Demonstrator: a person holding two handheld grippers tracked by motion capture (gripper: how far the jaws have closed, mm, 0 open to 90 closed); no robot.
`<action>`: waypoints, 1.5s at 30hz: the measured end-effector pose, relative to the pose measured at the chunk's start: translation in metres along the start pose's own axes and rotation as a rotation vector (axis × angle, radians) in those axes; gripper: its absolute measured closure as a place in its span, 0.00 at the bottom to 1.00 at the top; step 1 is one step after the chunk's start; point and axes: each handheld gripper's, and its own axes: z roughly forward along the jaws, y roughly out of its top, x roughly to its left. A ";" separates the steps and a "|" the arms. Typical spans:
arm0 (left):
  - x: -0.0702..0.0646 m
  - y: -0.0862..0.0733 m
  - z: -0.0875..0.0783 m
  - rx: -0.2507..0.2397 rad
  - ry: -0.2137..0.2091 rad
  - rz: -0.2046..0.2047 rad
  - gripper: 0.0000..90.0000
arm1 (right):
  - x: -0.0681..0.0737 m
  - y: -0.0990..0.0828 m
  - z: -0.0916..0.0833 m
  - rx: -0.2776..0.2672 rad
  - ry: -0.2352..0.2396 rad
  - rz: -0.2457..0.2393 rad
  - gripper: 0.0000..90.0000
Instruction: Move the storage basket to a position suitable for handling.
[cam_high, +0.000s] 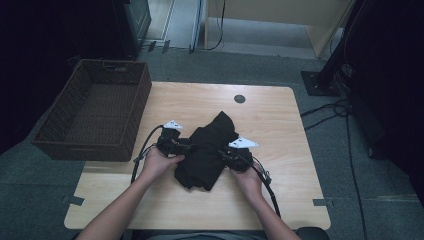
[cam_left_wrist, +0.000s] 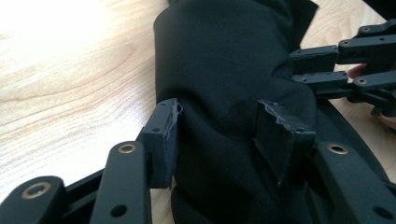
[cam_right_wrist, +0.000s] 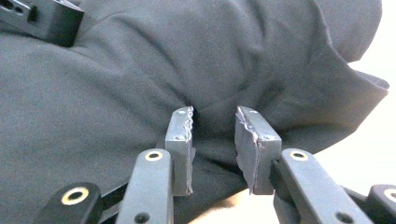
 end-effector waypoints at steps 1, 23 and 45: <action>0.000 0.001 0.000 0.000 -0.002 0.000 0.53 | 0.000 0.002 -0.002 -0.004 0.004 0.004 0.75; 0.012 0.023 -0.018 -0.013 0.014 -0.005 0.53 | 0.012 0.002 -0.004 -0.044 0.052 -0.027 0.73; 0.093 0.095 -0.099 -0.054 0.226 -0.082 0.56 | 0.011 0.005 -0.004 -0.019 0.057 -0.039 0.73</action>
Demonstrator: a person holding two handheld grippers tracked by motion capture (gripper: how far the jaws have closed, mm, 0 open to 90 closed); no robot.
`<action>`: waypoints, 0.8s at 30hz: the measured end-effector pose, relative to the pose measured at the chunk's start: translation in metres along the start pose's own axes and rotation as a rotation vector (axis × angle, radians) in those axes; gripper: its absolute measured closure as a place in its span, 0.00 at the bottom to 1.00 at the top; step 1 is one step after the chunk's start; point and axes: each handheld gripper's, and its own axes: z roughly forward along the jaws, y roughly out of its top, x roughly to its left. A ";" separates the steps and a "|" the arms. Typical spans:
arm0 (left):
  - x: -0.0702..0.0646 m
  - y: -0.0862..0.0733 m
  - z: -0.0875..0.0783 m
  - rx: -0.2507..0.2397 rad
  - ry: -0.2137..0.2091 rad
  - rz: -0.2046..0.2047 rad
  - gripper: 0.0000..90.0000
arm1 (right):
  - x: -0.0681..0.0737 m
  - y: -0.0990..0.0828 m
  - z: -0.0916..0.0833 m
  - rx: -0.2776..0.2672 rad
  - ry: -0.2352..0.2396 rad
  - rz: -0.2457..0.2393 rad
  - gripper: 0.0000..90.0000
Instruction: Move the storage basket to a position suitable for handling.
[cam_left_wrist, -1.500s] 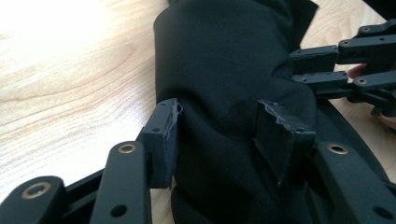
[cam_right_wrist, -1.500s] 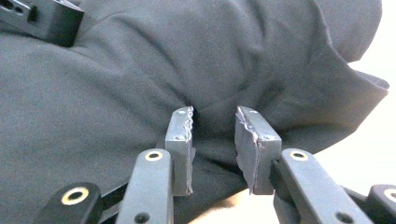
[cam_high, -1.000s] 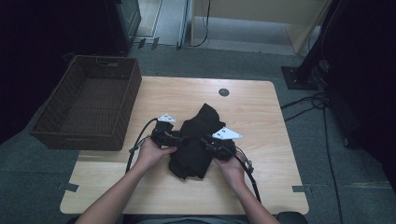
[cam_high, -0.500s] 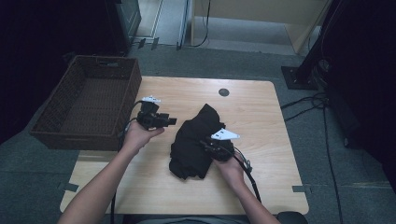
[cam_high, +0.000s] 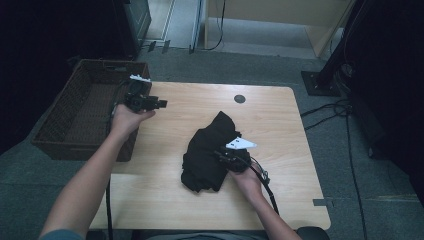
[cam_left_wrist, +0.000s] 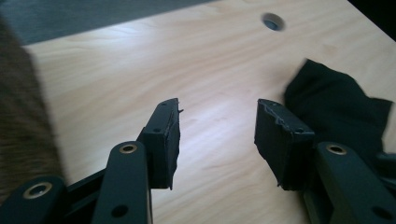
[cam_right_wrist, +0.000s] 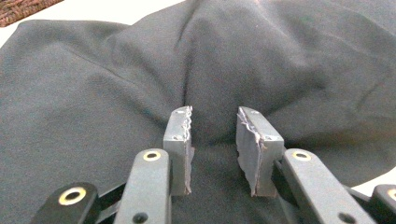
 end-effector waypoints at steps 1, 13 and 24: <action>0.006 0.001 -0.003 0.001 0.017 -0.006 0.56 | 0.000 0.000 0.000 0.002 0.000 -0.001 0.73; 0.066 -0.016 -0.023 -0.002 0.145 -0.115 0.56 | -0.002 -0.001 0.000 0.000 0.007 0.006 0.72; 0.064 -0.034 0.004 0.087 0.112 -0.148 0.70 | -0.003 -0.002 0.000 -0.003 0.007 0.007 0.72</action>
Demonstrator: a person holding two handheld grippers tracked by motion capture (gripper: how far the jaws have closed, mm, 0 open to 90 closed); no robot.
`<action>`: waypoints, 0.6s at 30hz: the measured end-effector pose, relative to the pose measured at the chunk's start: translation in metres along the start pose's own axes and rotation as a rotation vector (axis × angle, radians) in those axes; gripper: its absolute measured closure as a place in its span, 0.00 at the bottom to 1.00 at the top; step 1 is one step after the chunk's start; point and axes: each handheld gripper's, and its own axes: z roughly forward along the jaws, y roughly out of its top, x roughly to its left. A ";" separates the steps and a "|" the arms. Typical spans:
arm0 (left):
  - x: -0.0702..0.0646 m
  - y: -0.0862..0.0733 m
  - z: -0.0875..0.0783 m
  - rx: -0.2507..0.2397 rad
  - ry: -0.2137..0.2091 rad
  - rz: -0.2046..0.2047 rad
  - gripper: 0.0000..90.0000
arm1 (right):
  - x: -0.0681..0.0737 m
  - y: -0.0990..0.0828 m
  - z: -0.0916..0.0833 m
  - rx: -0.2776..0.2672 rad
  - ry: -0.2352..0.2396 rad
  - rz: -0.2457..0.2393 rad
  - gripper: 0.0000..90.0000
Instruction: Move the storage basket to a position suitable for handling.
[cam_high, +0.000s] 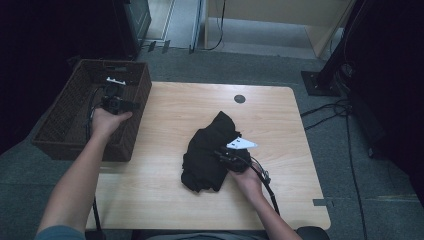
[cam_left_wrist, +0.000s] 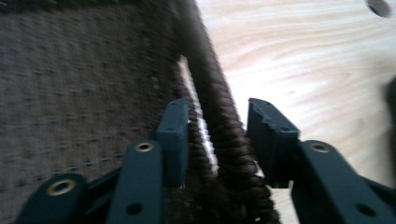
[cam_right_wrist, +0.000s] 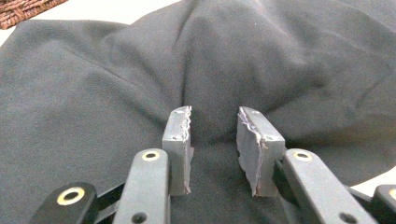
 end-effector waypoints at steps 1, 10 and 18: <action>0.000 0.000 0.000 -0.002 -0.001 -0.018 0.71 | 0.000 0.000 0.000 0.000 0.001 0.006 0.72; -0.024 -0.003 0.005 0.023 -0.066 0.035 0.76 | 0.000 -0.003 0.000 0.000 -0.005 0.009 0.72; -0.061 -0.013 0.011 0.041 -0.181 0.145 0.80 | 0.001 -0.004 0.000 0.000 -0.009 0.007 0.72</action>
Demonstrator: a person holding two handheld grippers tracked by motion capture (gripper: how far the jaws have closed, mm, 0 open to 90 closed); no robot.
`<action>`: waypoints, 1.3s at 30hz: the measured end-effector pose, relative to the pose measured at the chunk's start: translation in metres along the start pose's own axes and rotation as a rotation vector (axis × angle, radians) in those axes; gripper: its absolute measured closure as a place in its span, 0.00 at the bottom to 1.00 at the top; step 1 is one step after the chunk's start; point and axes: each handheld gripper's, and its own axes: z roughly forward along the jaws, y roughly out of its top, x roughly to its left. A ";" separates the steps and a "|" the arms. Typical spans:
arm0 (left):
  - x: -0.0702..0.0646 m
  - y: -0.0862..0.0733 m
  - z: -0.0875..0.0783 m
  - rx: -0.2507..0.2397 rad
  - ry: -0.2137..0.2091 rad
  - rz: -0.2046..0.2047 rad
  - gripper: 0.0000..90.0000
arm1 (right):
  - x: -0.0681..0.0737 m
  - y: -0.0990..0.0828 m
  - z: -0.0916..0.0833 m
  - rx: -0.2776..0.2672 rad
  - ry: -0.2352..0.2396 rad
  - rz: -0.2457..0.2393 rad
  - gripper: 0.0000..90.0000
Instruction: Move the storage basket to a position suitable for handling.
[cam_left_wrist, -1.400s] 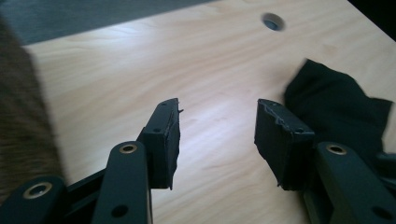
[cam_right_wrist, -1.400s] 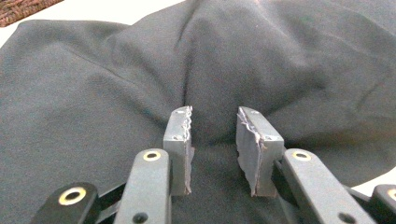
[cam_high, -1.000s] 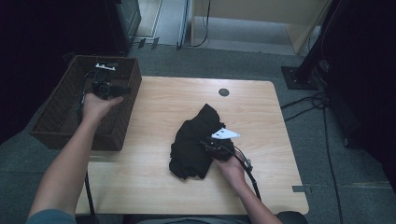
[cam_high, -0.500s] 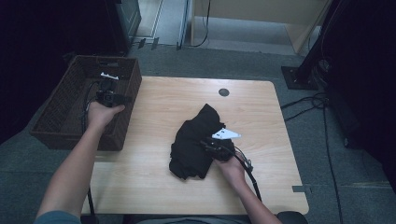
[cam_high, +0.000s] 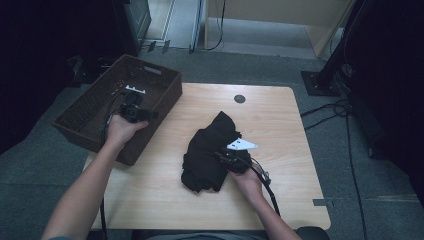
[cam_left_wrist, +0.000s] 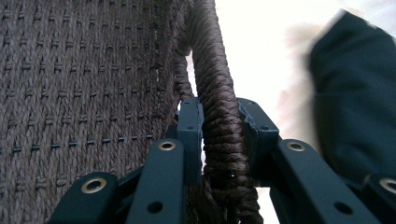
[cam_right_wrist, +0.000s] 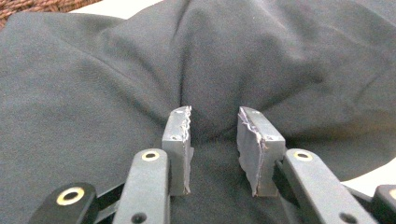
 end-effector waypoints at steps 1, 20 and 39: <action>-0.004 0.000 0.001 0.006 -0.006 0.014 0.80 | 0.000 0.000 0.000 0.000 0.000 -0.001 0.72; -0.045 -0.006 0.001 -0.040 -0.028 0.052 0.70 | 0.001 -0.003 -0.001 -0.020 -0.009 0.009 0.71; -0.124 0.003 0.001 -0.071 -0.108 0.131 0.53 | 0.011 -0.011 -0.021 -0.016 0.021 -0.023 0.67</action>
